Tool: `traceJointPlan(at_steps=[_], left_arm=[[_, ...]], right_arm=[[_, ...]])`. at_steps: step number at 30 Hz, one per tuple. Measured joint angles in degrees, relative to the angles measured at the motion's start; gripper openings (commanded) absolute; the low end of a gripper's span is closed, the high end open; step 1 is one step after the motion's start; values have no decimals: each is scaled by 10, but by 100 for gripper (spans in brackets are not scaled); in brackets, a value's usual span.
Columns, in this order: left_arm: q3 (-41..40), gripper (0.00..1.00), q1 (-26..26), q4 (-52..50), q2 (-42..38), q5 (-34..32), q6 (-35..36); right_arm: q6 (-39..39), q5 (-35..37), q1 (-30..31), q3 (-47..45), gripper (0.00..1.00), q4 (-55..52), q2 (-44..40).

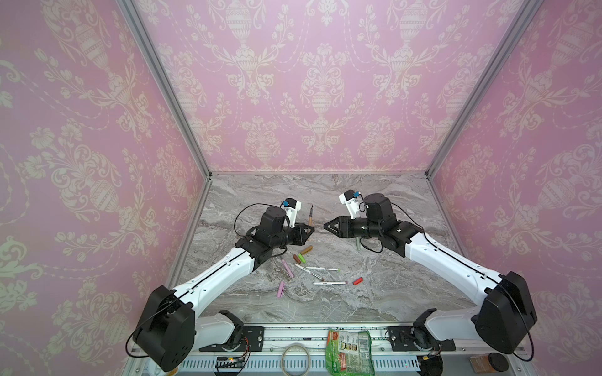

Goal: Insert pens into pen caps
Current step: Pass a pen, then pick up the pen cap from the center of the table.

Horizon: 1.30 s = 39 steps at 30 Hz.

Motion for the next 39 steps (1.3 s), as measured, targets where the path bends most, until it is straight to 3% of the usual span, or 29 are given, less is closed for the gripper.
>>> traceJointPlan(at_steps=[4, 11, 21, 30, 39], left_arm=[[-16, 0, 24, -39, -68, -49, 18], [-75, 0, 74, -109, -203, -133, 27], [-103, 0, 80, -205, -348, -245, 54], [-111, 0, 82, -220, -367, -260, 65], [-120, 0, 82, -221, -367, -257, 64]], right_arm=[[-74, 17, 28, 48, 50, -75, 26], [-253, 76, 72, 195, 49, -221, 147], [-442, 183, 110, 319, 46, -335, 342], [-502, 240, 152, 398, 47, -366, 454], [-519, 282, 157, 428, 47, -377, 490]])
